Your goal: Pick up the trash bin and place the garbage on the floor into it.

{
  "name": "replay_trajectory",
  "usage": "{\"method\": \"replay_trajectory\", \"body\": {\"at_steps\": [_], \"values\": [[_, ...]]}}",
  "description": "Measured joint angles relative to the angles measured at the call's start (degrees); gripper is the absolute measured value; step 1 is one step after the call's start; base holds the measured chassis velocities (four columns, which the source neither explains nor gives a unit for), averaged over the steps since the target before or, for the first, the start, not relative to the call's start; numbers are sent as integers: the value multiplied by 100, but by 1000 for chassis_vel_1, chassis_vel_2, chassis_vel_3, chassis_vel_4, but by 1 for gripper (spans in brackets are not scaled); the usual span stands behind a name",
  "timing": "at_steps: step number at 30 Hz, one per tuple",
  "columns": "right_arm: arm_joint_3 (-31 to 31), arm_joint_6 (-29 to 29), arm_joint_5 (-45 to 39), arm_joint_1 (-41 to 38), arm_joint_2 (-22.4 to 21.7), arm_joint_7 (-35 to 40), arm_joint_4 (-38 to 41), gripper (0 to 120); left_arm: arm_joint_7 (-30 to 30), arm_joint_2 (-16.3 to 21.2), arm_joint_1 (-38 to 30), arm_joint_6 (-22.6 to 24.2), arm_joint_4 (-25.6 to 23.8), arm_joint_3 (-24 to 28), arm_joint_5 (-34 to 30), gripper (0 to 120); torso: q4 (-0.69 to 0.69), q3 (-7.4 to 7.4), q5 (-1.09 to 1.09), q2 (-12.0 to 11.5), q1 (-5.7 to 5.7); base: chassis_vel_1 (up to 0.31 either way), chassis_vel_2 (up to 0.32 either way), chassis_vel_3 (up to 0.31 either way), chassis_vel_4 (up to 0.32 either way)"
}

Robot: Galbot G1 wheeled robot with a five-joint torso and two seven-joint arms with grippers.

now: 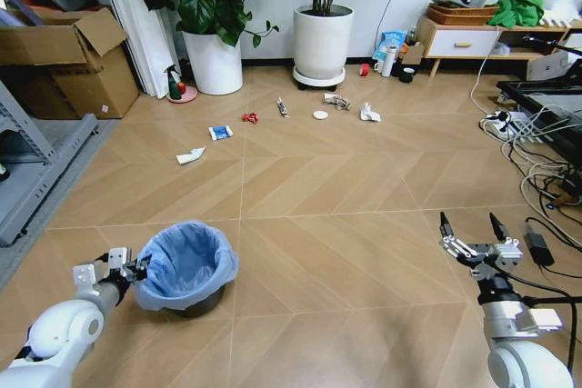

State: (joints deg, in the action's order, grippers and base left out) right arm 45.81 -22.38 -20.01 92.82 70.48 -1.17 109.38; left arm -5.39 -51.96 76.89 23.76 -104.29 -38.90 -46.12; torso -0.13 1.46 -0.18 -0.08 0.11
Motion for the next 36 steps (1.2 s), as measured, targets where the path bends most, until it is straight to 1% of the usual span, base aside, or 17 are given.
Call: {"method": "replay_trajectory", "body": {"at_steps": [1,2,4,5,8,10,13,22,33,36], "values": [[4,-20,49,15,17,24,-53,100,-56,-16,-32,-86,-190,-205,-73,1,-2,0,-1,0,0,0,0,0,0],[4,-20,49,15,17,24,-53,100,-56,-16,-32,-86,-190,-205,-73,1,-2,0,-1,0,0,0,0,0,0],[-5,-37,58,14,23,37,-96,100,-151,-31,-45,-173,-407,-461,-174,1,-1,0,3,0,0,0,0,0,0],[-5,-37,58,14,23,37,-96,100,-151,-31,-45,-173,-407,-461,-174,1,-1,0,3,0,0,0,0,0,0],[-24,-6,-38,-16,-24,43,-112,100,-211,-40,-17,-292,-635,-728,-260,1,1,0,-1,0,0,0,0,0,0],[-25,25,-98,-37,-58,44,-119,100,-214,-51,21,-329,-726,-829,-302,1,0,0,0,0,0,0,0,0,0],[-17,29,-166,-66,-126,31,-159,100,-190,-97,238,-370,-896,-1035,-374,1,0,0,-1,0,0,0,0,0,0],[-8,-47,-146,-48,-70,-10,-190,100,-174,-225,441,-373,-998,-1037,-311,1,-1,-1,1,0,0,12,31,-22,-51],[58,-131,-144,21,-30,-38,-158,100,-183,-358,586,-370,-1077,-946,-212,1,0,-1,0,0,0,89,171,-84,-173],[64,-140,-148,32,-26,-52,-156,100,-185,-384,616,-368,-1096,-937,-181,1,2,-1,1,0,-1,91,204,-90,-188]]}}
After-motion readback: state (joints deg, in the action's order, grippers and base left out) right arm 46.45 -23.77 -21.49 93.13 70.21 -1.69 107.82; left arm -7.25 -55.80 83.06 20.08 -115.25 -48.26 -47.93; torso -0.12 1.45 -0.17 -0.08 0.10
